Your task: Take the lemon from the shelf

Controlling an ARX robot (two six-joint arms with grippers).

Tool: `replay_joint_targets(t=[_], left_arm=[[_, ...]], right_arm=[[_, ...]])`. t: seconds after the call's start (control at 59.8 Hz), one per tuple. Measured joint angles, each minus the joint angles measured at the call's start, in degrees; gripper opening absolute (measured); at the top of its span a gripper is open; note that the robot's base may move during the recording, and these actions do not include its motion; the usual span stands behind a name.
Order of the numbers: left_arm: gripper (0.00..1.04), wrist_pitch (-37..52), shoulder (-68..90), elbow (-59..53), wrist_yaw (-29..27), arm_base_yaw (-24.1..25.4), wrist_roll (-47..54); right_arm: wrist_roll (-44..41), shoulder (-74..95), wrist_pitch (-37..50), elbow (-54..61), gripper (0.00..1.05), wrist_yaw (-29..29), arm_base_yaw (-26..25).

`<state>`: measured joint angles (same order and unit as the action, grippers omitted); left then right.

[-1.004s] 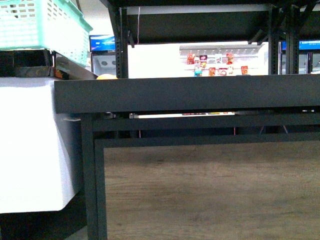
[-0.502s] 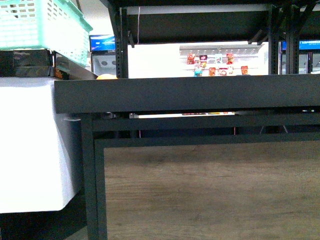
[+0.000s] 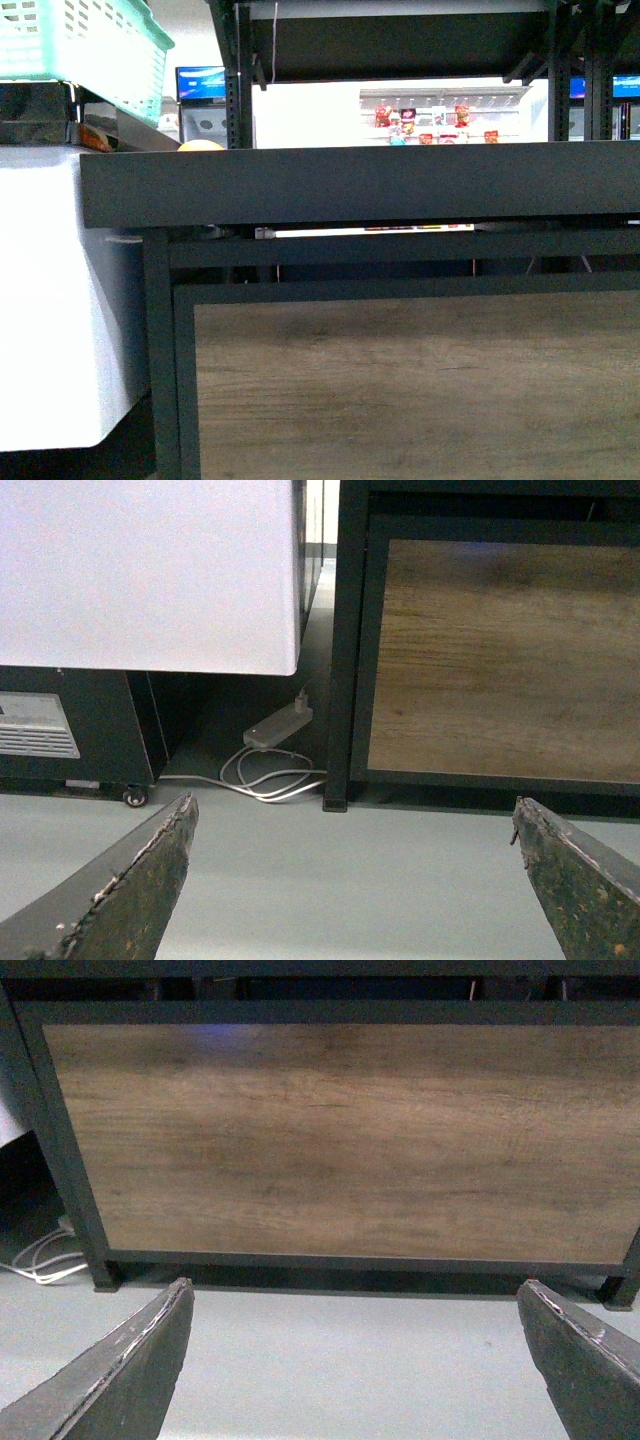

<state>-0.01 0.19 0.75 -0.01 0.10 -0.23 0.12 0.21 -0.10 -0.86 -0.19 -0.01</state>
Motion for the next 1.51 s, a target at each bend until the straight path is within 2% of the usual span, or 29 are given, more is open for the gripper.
replay_joint_targets(t=[1.506], left_arm=[[0.97, 0.0, 0.0, 0.0, 0.0, 0.0, 0.0]], right_arm=[[0.0, 0.0, 0.0, 0.0, 0.97, 0.2, 0.0]])
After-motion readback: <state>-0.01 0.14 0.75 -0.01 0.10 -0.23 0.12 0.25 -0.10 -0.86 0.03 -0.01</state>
